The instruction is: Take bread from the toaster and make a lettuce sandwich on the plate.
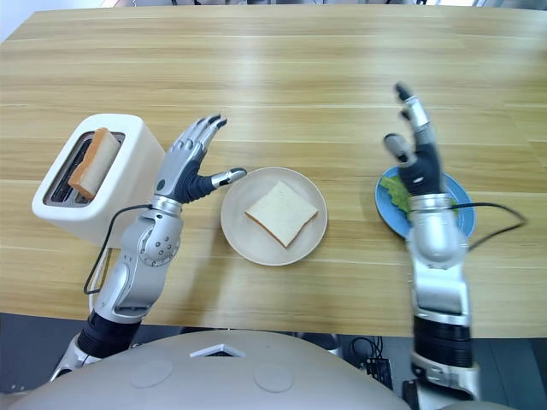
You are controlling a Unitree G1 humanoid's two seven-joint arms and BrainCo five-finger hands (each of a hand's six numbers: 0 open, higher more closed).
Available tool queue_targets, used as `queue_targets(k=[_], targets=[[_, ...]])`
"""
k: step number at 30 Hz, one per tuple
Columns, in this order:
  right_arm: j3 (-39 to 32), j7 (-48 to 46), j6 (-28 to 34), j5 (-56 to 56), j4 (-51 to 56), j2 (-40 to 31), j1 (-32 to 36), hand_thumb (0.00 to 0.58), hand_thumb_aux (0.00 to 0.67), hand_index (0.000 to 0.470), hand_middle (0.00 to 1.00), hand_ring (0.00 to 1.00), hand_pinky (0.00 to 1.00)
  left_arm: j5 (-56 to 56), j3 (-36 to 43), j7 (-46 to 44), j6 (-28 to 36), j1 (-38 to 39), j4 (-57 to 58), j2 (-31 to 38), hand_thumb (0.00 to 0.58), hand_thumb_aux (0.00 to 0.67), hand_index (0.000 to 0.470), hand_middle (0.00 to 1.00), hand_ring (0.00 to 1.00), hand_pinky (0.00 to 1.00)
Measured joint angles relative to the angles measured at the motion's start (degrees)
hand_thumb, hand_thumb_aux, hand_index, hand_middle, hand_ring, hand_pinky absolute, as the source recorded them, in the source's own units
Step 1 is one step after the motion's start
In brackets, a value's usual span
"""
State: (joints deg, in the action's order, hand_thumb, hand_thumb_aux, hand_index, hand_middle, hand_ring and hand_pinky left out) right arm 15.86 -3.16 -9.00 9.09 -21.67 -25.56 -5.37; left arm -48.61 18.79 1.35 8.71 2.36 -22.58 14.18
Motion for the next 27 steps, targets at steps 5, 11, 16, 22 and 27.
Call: queue_targets(k=[5, 11, 16, 22, 27], targets=[[6.38, 0.43, -1.45, 7.3, 9.39, -11.85, -0.12, 0.0, 0.0, 0.0, 0.0, 0.0, 0.0, 1.82, -0.6, 2.71, -1.75, 2.43, 4.5, -0.22, 0.0, 0.0, 0.0, 0.0, 0.0, 0.0], [-1.76, 9.93, -8.5, 23.3, 38.47, -22.27, 1.66, 0.0, 0.0, 0.0, 0.0, 0.0, 0.0, 2.08, -0.77, 4.15, -2.71, 3.9, 5.89, -0.27, 0.0, 0.0, 0.0, 0.0, 0.0, 0.0], [-12.99, 16.78, -10.77, 31.78, 56.82, -22.85, 6.84, 0.0, 0.0, 0.0, 0.0, 0.0, 0.0, 1.97, -0.58, 4.72, -2.84, 4.53, 6.16, -0.6, 0.0, 0.0, 0.0, 0.0, 0.0, 0.0], [-23.07, 23.45, -11.64, 37.37, 71.08, -22.83, 12.66, 0.0, 0.0, 0.0, 0.0, 0.0, 0.0, 1.93, -0.52, 4.86, -2.85, 4.97, 6.29, -1.11, 0.0, 0.0, 0.0, 0.0, 0.0, 0.0], [-27.49, 26.97, -11.58, 38.58, 75.09, -22.91, 15.54, 0.0, 0.0, 0.0, 0.0, 0.0, 0.0, 1.89, -0.51, 4.94, -2.86, 5.24, 6.44, -1.29, 0.0, 0.0, 0.0, 0.0, 0.0, 0.0]])
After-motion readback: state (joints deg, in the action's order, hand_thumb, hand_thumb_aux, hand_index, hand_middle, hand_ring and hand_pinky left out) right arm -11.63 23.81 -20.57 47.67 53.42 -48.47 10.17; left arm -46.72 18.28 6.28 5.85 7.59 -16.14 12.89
